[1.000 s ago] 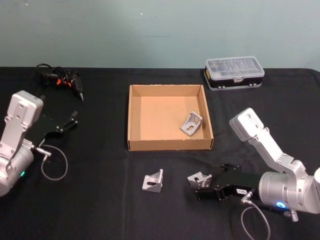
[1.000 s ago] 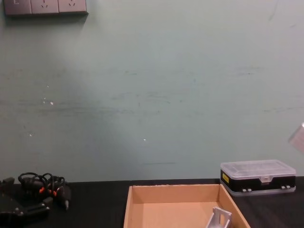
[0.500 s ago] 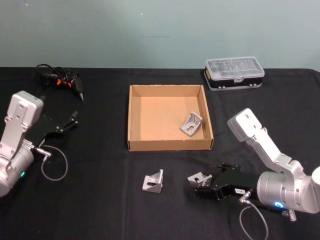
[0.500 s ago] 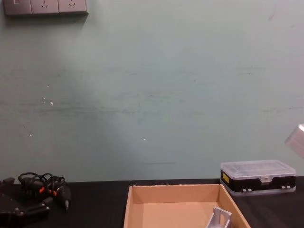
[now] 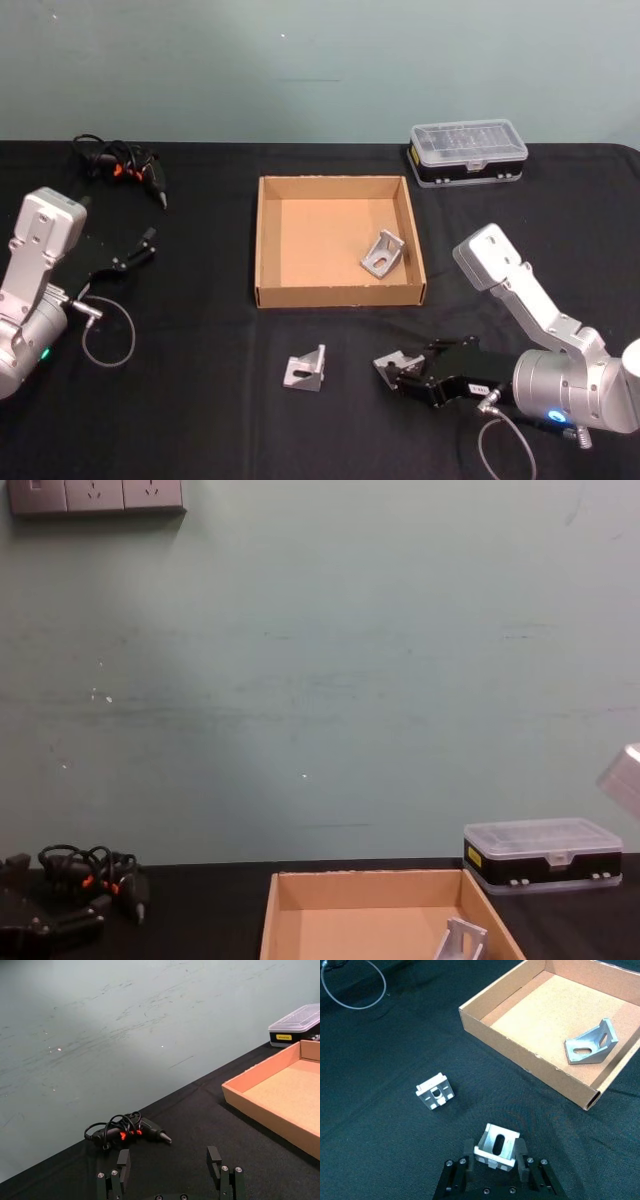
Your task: Use one hand to pick up the angle iron from the table and place it into the box.
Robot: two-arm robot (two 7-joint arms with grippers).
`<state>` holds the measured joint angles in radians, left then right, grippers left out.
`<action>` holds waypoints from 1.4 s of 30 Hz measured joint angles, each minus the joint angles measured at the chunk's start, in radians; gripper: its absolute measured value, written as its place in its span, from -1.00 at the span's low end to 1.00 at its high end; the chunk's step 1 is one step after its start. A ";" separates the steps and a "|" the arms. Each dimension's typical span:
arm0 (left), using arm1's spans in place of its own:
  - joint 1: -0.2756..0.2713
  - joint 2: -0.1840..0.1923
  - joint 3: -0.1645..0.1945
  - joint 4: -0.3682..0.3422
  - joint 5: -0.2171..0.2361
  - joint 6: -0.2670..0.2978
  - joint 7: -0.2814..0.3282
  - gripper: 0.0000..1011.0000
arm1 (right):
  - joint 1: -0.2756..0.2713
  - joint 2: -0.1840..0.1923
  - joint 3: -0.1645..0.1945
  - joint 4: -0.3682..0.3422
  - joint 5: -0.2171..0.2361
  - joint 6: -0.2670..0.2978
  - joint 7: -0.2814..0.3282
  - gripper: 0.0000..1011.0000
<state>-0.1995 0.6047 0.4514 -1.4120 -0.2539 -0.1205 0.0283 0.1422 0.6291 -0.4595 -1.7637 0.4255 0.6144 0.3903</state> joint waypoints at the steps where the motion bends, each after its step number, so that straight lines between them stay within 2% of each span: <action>1: 0.000 0.000 0.000 0.000 0.000 0.000 0.000 0.98 | 0.001 0.000 -0.001 0.001 0.000 -0.002 0.002 -0.06; 12: 0.000 0.000 0.000 0.000 0.000 0.000 0.000 0.98 | -0.002 0.005 0.000 -0.010 0.000 -0.008 0.007 -0.06; 19: 0.000 0.000 0.000 0.000 0.000 0.000 0.000 0.98 | 0.002 0.020 0.025 -0.057 0.004 -0.008 0.003 -0.06; 24: 0.000 0.000 0.000 0.000 0.000 0.000 0.000 0.98 | 0.021 0.028 0.042 -0.087 0.007 -0.007 -0.003 -0.06; 29: 0.000 0.000 0.000 0.000 0.000 0.000 0.000 0.98 | 0.060 0.021 0.040 -0.090 -0.001 -0.008 -0.004 -0.06; 32: 0.000 0.000 0.000 0.000 0.000 0.000 0.000 0.98 | 0.099 0.003 0.026 -0.073 -0.016 -0.015 -0.003 -0.06; 36: 0.000 0.000 0.000 0.000 0.000 0.000 0.000 0.98 | 0.164 -0.034 -0.007 -0.024 -0.042 -0.023 0.004 -0.06; 37: 0.000 0.000 0.000 0.000 0.000 0.000 0.000 0.98 | 0.194 -0.054 -0.023 0.004 -0.054 -0.029 0.009 -0.06; 38: 0.000 0.000 0.000 0.000 0.000 0.000 0.000 0.98 | 0.194 -0.054 -0.023 0.004 -0.054 -0.029 0.009 -0.06; 39: 0.000 0.000 0.000 0.000 0.000 0.000 0.000 0.98 | 0.233 -0.084 -0.044 0.048 -0.070 -0.036 0.015 -0.06; 40: 0.000 0.000 0.000 0.000 0.000 0.000 0.000 0.98 | 0.233 -0.084 -0.044 0.048 -0.070 -0.036 0.015 -0.06; 42: 0.000 0.000 0.000 0.000 0.000 0.000 0.000 0.98 | 0.266 -0.115 -0.059 0.091 -0.084 -0.046 0.018 -0.06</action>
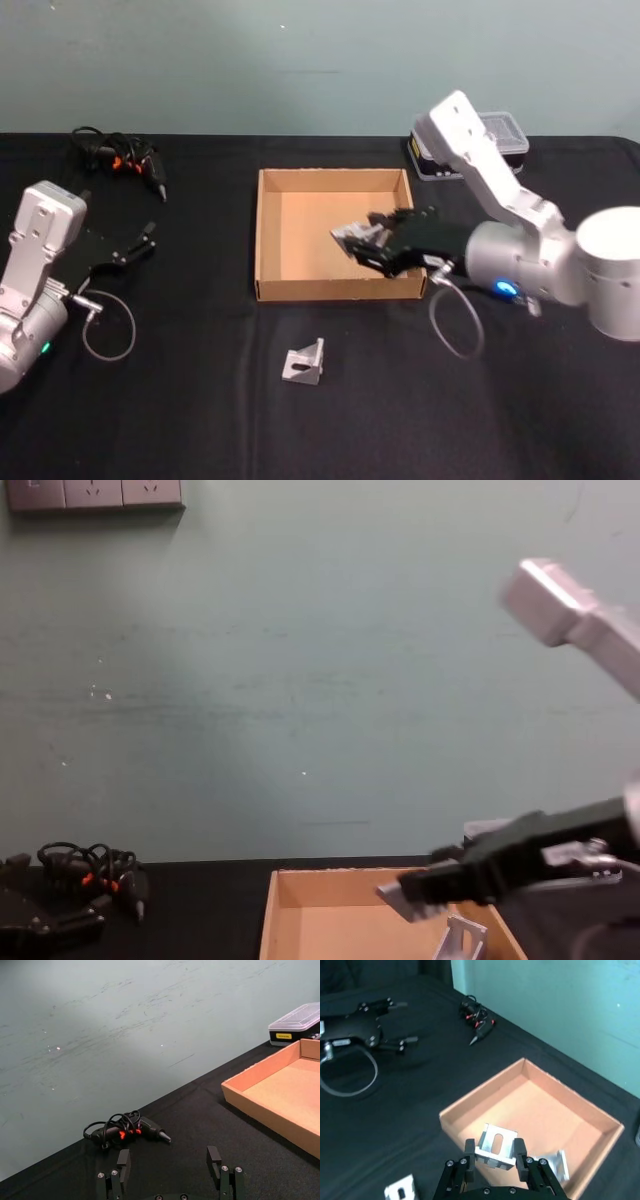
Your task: Use one hand to pick up the angle iron from the table and place it into the box.
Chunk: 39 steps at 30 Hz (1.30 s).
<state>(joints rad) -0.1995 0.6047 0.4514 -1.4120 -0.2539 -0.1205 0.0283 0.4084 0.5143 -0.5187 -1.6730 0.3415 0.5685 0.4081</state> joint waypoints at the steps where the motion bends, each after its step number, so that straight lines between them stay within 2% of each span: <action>1: 0.000 0.000 0.000 0.000 0.000 0.000 0.000 0.98 | 0.023 -0.024 -0.010 0.033 -0.008 -0.007 0.001 -0.06; 7: 0.000 0.000 0.000 0.000 0.000 0.000 0.000 0.98 | 0.087 -0.093 -0.041 0.146 -0.040 -0.026 0.009 -0.06; 13: 0.000 0.000 0.000 0.000 0.000 0.000 0.000 0.98 | 0.126 -0.132 -0.066 0.231 -0.074 -0.032 0.020 -0.06; 19: 0.000 0.000 0.000 0.000 0.000 0.000 0.000 0.98 | 0.145 -0.155 -0.077 0.294 -0.099 -0.038 0.031 -0.06; 28: 0.000 0.000 0.000 0.000 0.000 0.000 0.000 0.98 | 0.158 -0.179 -0.070 0.357 -0.123 -0.048 0.040 -0.06; 39: 0.000 0.000 0.000 0.000 0.000 0.000 0.000 0.98 | 0.158 -0.193 -0.057 0.398 -0.147 -0.053 0.049 -0.06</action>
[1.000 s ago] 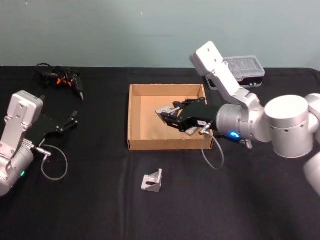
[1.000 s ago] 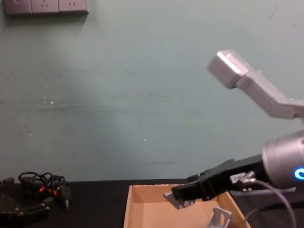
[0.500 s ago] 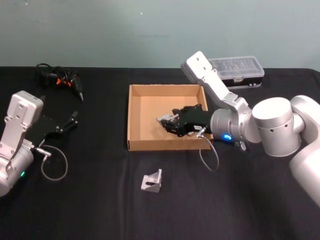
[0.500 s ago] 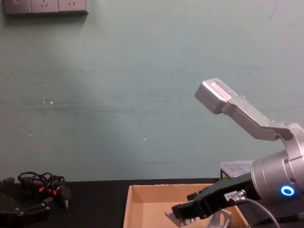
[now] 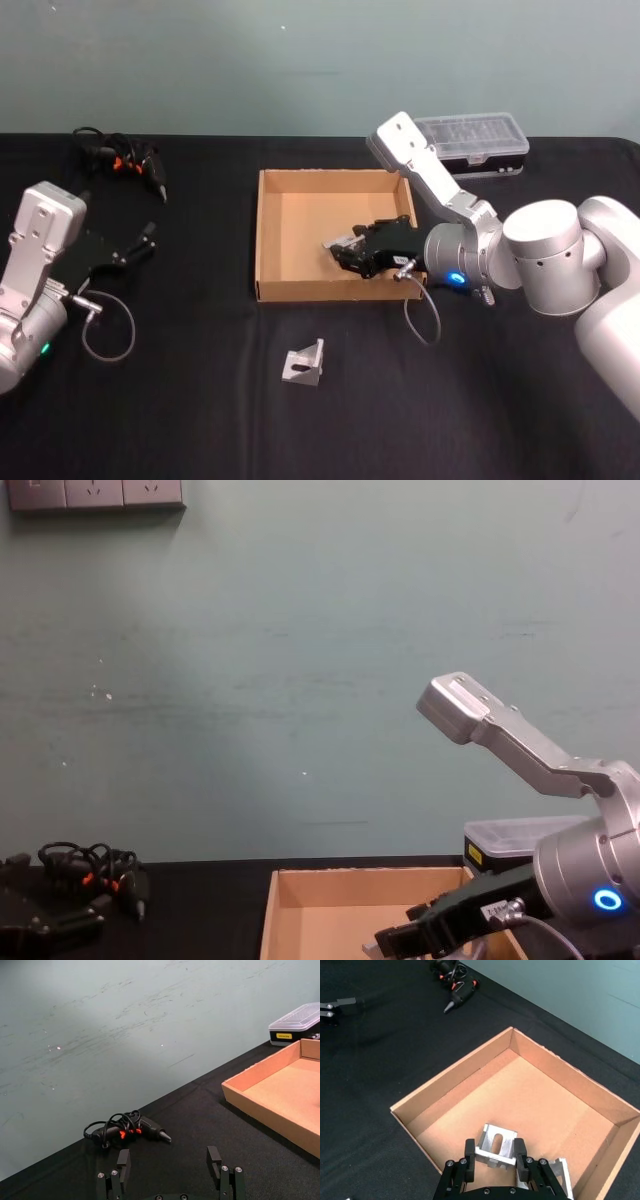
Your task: Use one hand to pick up the angle iron from the table and place it into the box.
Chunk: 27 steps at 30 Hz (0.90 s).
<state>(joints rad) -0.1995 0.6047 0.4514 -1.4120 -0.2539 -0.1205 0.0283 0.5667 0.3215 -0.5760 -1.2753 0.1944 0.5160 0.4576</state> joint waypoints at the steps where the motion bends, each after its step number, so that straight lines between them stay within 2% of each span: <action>1: 0.000 0.000 0.000 0.000 0.000 0.000 0.000 0.98 | -0.001 -0.001 0.002 0.001 -0.001 0.000 0.000 -0.06; 5: 0.000 0.000 0.000 0.000 0.000 0.000 0.000 0.98 | -0.006 -0.002 0.009 0.003 -0.007 0.000 0.003 -0.06; 8: 0.000 0.000 0.000 0.000 0.000 0.000 0.000 0.98 | -0.010 -0.001 0.015 0.001 -0.012 0.000 0.004 0.01; 9: 0.000 0.000 0.000 0.000 0.000 0.000 0.000 0.98 | -0.013 -0.001 0.017 -0.001 -0.014 0.000 0.004 0.13; 15: 0.000 0.000 0.000 0.000 0.000 0.000 0.000 0.98 | -0.025 0.002 0.029 -0.016 -0.020 -0.006 0.004 0.42; 16: 0.000 0.000 0.000 0.000 0.000 0.000 0.000 0.98 | -0.029 0.004 0.033 -0.024 -0.021 -0.008 0.004 0.55; 18: 0.000 0.000 0.000 0.000 0.000 0.000 0.000 0.98 | -0.033 0.007 0.038 -0.032 -0.021 -0.010 0.003 0.62; 19: 0.000 0.000 0.000 0.000 0.000 0.000 0.000 0.98 | -0.037 0.010 0.042 -0.042 -0.022 -0.011 0.002 0.72; 21: 0.000 0.000 0.000 0.000 0.000 0.000 0.000 0.98 | -0.043 0.014 0.048 -0.053 -0.023 -0.013 0.001 0.78; 24: 0.000 0.000 0.000 0.000 0.000 0.000 0.000 0.98 | -0.056 0.025 0.060 -0.085 -0.024 -0.019 -0.001 0.97; 27: 0.000 0.000 0.000 0.000 0.000 0.000 0.000 0.98 | -0.068 0.043 0.068 -0.121 -0.027 -0.025 0.000 0.99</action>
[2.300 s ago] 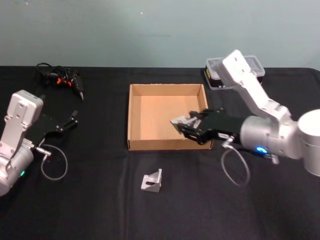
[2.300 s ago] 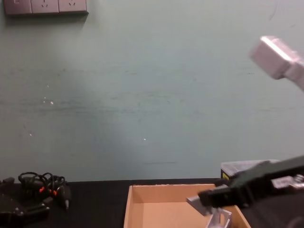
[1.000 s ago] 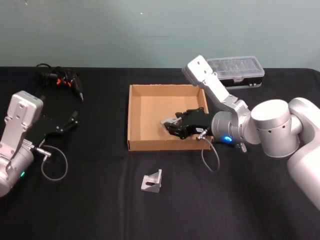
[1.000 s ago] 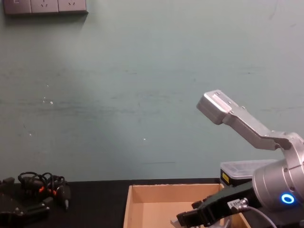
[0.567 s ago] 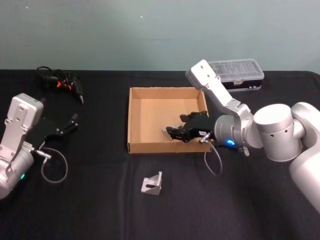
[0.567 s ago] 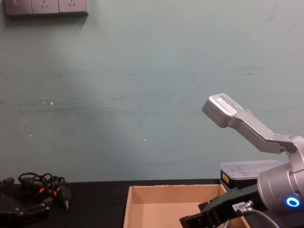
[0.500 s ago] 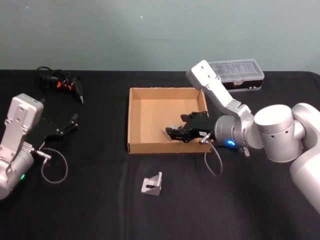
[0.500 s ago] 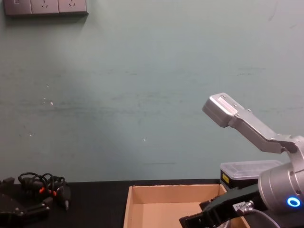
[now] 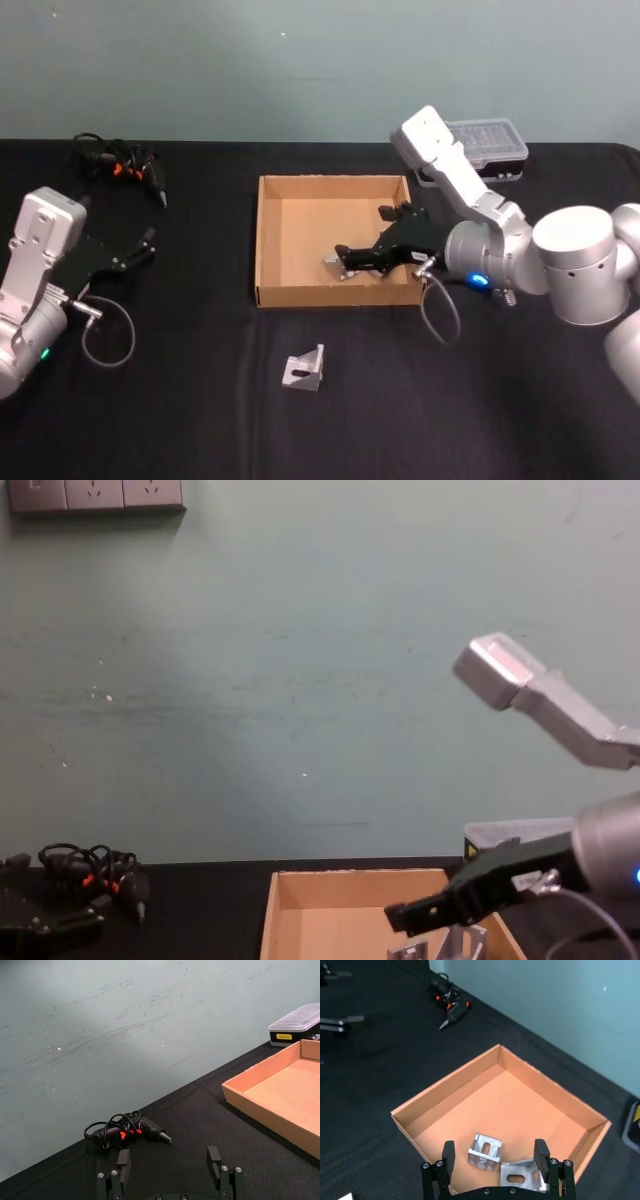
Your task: Use one hand to pick up the angle iron from the table and place it into the box.
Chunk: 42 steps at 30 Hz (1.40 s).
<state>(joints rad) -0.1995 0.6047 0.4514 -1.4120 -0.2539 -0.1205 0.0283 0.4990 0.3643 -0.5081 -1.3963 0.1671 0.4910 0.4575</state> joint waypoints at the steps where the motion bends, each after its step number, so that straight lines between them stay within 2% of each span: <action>1: 0.000 0.000 0.000 0.000 0.000 0.000 0.000 0.98 | 0.000 0.000 0.000 0.000 0.000 0.000 0.000 0.99; 10: 0.000 0.000 0.000 0.000 0.000 0.000 0.000 0.98 | -0.061 0.067 0.053 -0.120 0.029 -0.021 0.011 0.99; 12: 0.000 0.000 0.000 0.000 0.000 0.000 0.000 0.98 | -0.085 0.095 0.074 -0.162 0.045 -0.038 0.018 0.99; 17: 0.000 0.000 0.000 0.000 0.000 0.000 0.000 0.98 | -0.109 0.128 0.096 -0.207 0.071 -0.060 0.033 0.99; 20: 0.000 0.000 0.000 0.000 0.000 0.000 0.000 0.98 | -0.124 0.173 0.104 -0.247 0.100 -0.084 0.078 0.99; 23: 0.000 0.000 0.000 0.000 0.000 0.000 0.000 0.98 | -0.130 0.203 0.103 -0.272 0.113 -0.094 0.110 0.99; 26: 0.000 0.000 0.000 0.000 0.000 0.000 0.000 0.98 | -0.136 0.249 0.089 -0.303 0.132 -0.106 0.166 0.99; 29: 0.000 0.000 0.000 0.000 0.000 0.000 0.000 0.98 | -0.138 0.271 0.074 -0.316 0.140 -0.113 0.198 0.99; 32: 0.000 0.000 0.000 0.000 0.000 0.000 0.000 0.98 | -0.135 0.301 0.035 -0.322 0.144 -0.124 0.249 0.99; 37: 0.000 0.000 0.000 0.000 0.000 0.000 0.000 0.98 | -0.125 0.318 -0.022 -0.317 0.136 -0.133 0.294 0.99; 42: 0.000 0.000 0.000 0.000 0.000 0.000 0.000 0.98 | -0.112 0.319 -0.075 -0.294 0.124 -0.139 0.316 0.99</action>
<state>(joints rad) -0.1995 0.6047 0.4514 -1.4120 -0.2539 -0.1205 0.0283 0.3872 0.6838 -0.5827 -1.6901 0.2910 0.3523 0.7739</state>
